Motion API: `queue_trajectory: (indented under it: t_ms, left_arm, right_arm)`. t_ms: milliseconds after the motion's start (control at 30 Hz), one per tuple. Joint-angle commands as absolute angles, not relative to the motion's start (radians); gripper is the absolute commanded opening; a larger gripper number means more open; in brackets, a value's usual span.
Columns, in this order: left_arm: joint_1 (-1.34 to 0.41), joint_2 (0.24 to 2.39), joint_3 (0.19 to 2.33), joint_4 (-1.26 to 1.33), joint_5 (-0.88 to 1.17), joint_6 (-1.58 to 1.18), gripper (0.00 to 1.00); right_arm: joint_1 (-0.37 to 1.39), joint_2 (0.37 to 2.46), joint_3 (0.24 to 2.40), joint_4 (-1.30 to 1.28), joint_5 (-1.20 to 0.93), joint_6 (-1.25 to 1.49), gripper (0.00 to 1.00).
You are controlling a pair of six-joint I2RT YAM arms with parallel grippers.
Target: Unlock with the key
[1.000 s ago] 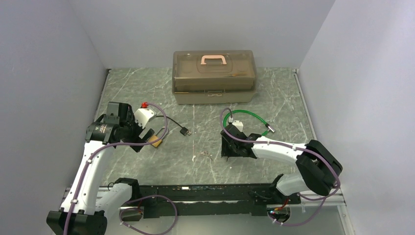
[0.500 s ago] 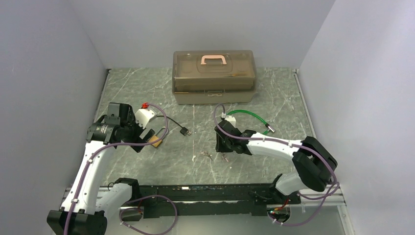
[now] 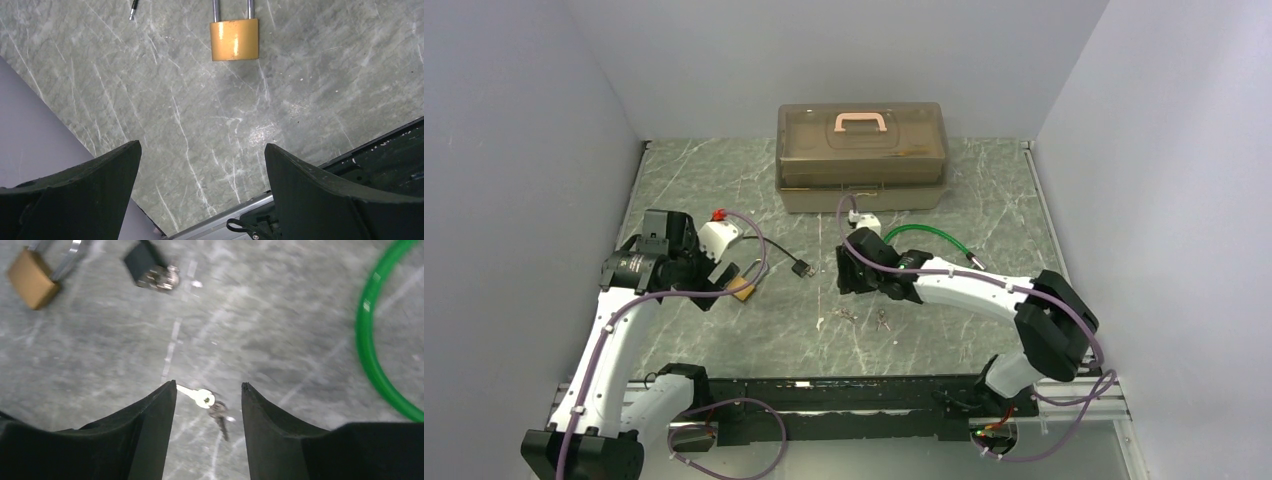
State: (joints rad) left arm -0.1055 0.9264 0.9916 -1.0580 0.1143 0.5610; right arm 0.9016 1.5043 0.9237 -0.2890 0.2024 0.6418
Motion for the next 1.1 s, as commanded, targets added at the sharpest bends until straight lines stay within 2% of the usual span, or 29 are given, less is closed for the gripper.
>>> queue_trajectory:
  t_ms: [0,133,333,500,733,1067]
  left_arm:
    - [-0.072,0.939,1.004,-1.029,0.119,0.548,0.99]
    - [-0.006,0.980,1.030,-1.023,0.135,0.546,0.99]
    - [0.111,1.021,1.076,-1.047,0.171,0.543,0.99]
    - [0.170,1.029,1.177,-1.126,0.301,0.534,0.99]
    - [0.176,1.009,1.201,-1.158,0.325,0.516,0.99]
    - [0.178,0.961,1.190,-1.161,0.299,0.530,0.99]
  right_arm:
    - [0.973,1.589,1.071,-0.211,0.173,0.554,0.56]
    - [1.024,1.741,1.229,-0.182,0.154,0.535,0.60]
    - [1.029,2.008,1.499,-0.192,0.131,0.538,0.59]
    - [1.019,2.171,1.641,-0.185,0.117,0.549,0.57]
    - [1.010,2.305,1.791,-0.243,0.171,0.550,0.54]
    - [1.028,2.356,1.844,-0.283,0.215,0.528,0.52]
